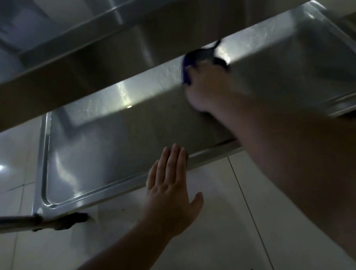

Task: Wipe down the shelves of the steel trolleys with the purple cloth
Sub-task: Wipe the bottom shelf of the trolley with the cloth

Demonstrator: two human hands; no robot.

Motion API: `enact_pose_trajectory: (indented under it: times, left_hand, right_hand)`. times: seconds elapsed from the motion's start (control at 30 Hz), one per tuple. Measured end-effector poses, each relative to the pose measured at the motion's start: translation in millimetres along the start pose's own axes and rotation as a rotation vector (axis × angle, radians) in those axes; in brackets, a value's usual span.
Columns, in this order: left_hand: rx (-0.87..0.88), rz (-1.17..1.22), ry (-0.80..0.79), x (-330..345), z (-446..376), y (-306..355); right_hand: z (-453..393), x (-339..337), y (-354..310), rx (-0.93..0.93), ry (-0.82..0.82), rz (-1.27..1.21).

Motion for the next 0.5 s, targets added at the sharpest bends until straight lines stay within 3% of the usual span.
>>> enact_pose_trajectory:
  times: [0.1,0.27,0.37,0.5]
  left_hand:
    - [0.018,-0.028,-0.026,4.4,0.9,-2.6]
    - [0.027,-0.006,-0.069,7.0,1.1,-4.7]
    - [0.042,0.030,-0.065,6.5,0.7,-6.6]
    - [0.022,0.045,-0.036,5.5,3.0,-3.7]
  right_hand:
    - [30.2,13.8,-86.8,-0.347,-0.119,-0.142]
    - [73.1,-1.3,-66.3,-0.416,-0.116,-0.223]
    - [68.0,-18.0,7.8,-0.267,-0.048,-0.150]
    - [67.7,-31.4,103.4,0.221,0.038,0.018]
Point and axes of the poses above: each hand's wrist, its own z-axis away from the middle knuckle, its own x-axis out of the palm, y = z × x, the point moved 7 cm from there along -z, towards the middle knuckle, and after that the axes turned 12 degrees about y, right-handed, at the moved point
